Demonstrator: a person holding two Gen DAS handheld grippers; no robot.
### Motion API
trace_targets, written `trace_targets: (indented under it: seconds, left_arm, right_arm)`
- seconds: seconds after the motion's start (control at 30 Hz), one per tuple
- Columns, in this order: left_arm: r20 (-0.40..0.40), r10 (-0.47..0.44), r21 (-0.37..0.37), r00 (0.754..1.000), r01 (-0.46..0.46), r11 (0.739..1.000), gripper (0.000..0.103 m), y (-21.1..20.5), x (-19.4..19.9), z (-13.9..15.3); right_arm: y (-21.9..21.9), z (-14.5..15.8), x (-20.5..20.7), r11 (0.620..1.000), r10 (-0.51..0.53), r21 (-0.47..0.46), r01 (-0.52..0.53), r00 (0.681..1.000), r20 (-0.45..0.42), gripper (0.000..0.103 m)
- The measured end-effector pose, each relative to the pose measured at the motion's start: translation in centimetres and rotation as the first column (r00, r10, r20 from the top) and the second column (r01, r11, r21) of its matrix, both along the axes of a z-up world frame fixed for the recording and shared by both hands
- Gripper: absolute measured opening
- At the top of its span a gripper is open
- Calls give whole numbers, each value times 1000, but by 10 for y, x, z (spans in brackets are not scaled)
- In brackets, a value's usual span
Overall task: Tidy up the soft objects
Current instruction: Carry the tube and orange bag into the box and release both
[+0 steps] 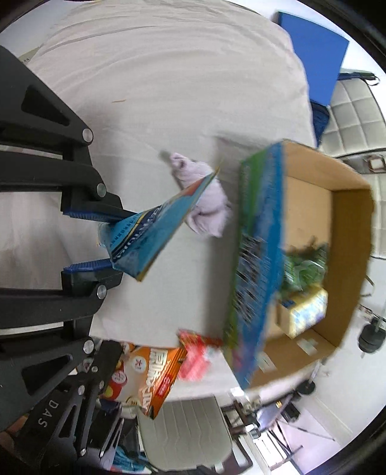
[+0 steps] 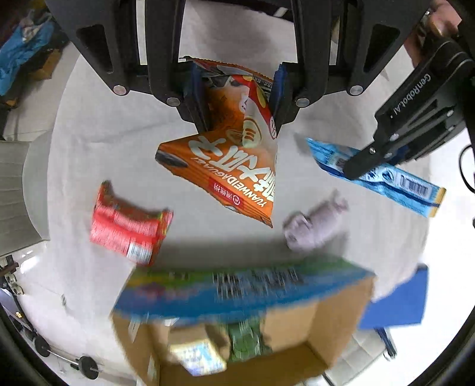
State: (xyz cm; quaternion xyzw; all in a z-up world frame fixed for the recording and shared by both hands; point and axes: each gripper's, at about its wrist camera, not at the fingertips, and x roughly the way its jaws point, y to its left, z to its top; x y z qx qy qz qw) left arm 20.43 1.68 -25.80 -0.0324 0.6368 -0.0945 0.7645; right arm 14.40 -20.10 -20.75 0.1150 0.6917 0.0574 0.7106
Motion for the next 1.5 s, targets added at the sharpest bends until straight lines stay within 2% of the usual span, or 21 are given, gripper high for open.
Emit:
trace_targets:
  seconds: [0.03, 0.07, 0.23, 0.4, 0.47, 0.6, 0.8, 1.0, 1.23, 1.27, 1.37, 1.4, 1.5]
  left_arm:
    - [15, -5, -10, 1000, 5, 1000, 19, -8, 3, 3]
    - [30, -12, -19, 999, 13, 1000, 19, -11, 7, 12]
    - [86, -41, -56, 995, 46, 997, 20, -20, 46, 54]
    - [92, -48, -66, 995, 54, 996, 20, -17, 102, 79]
    - [84, -59, -49, 995, 64, 997, 20, -18, 126, 82]
    - [15, -67, -41, 998, 68, 997, 20, -20, 175, 66]
    - [-141, -87, 18, 986, 90, 996, 20, -28, 236, 11]
    - [-224, -81, 81, 971, 102, 991, 20, -38, 269, -40]
    - [-299, -79, 104, 951, 114, 988, 23, -47, 288, -78]
    - [-312, -69, 120, 948, 112, 986, 24, -48, 290, -81]
    - [-317, -60, 111, 947, 100, 989, 26, -47, 291, -81]
    - [-311, -60, 112, 949, 99, 989, 31, -47, 291, -79]
    - [-288, -60, 107, 956, 94, 990, 32, -46, 289, -69]
  right_arm:
    - [-4, 14, 4, 1000, -9, 15, 9, 1000, 23, 38]
    - [12, 7, 17, 1000, -14, 21, 14, 999, 35, 38]
    - [-6, 61, 58, 998, -42, 41, 37, 992, 122, 38]
    - [-20, 74, 112, 997, -82, 7, 82, 982, 172, 38]
    - [-26, 69, 134, 995, -97, -15, 102, 979, 177, 38]
    - [-39, 53, 172, 989, -134, -38, 141, 981, 143, 38]
    - [-43, 1, 216, 982, -174, -71, 176, 984, 43, 38]
    - [-36, -56, 235, 977, -177, -127, 169, 983, -57, 38]
    - [-34, -86, 245, 977, -168, -149, 150, 978, -121, 40]
    - [-34, -89, 246, 977, -168, -152, 148, 977, -132, 43]
    - [-33, -92, 248, 981, -160, -129, 142, 976, -147, 64]
    - [-33, -91, 248, 981, -158, -133, 139, 977, -143, 67]
    - [-29, -84, 249, 982, -139, -144, 121, 982, -128, 67]
